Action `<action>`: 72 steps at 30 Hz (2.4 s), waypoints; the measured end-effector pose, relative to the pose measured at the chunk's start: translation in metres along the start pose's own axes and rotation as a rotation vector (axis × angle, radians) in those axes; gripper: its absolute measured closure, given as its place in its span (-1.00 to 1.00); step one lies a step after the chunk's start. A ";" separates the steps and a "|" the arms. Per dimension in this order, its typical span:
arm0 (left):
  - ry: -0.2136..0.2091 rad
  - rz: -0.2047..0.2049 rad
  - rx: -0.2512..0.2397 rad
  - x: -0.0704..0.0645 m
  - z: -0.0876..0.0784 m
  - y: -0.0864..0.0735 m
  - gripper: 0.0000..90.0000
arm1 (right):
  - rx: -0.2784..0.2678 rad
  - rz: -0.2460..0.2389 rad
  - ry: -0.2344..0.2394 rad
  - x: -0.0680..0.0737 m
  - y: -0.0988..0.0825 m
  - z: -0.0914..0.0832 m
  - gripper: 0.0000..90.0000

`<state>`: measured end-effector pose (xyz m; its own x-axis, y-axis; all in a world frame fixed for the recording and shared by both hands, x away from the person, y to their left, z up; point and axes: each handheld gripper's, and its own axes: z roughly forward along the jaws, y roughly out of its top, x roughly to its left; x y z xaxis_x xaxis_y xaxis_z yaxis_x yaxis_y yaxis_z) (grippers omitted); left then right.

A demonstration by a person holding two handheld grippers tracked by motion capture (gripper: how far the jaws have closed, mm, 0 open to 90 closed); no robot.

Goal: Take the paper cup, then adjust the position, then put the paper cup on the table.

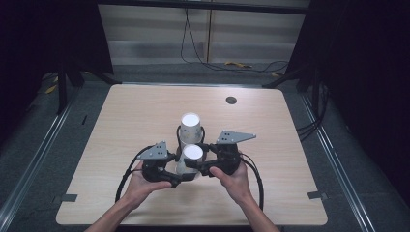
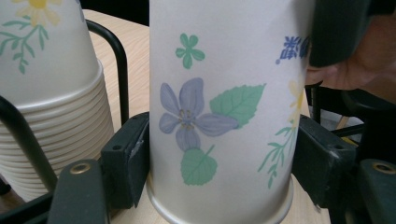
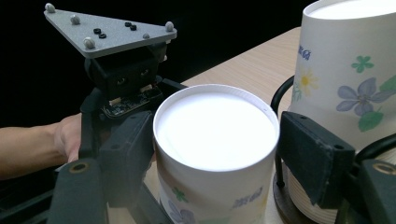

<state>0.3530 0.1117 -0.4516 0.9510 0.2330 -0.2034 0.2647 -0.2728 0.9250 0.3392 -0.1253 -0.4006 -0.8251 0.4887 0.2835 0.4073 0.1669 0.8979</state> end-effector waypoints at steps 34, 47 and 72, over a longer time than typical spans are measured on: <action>0.030 -0.045 0.059 0.018 -0.021 0.002 -0.35 | 0.051 0.013 -0.014 -0.010 -0.001 -0.021 -0.37; 0.026 -0.041 0.129 0.020 -0.018 0.001 -0.34 | 0.170 -0.017 -0.038 -0.014 -0.009 -0.024 -0.58; 0.086 0.007 0.321 0.016 -0.016 0.005 -0.33 | 0.370 -0.085 0.030 -0.018 -0.010 -0.010 -0.45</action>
<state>0.3665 0.1288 -0.4450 0.9396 0.3040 -0.1571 0.3080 -0.5516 0.7752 0.3458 -0.1447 -0.4111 -0.8711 0.4352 0.2276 0.4458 0.5063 0.7382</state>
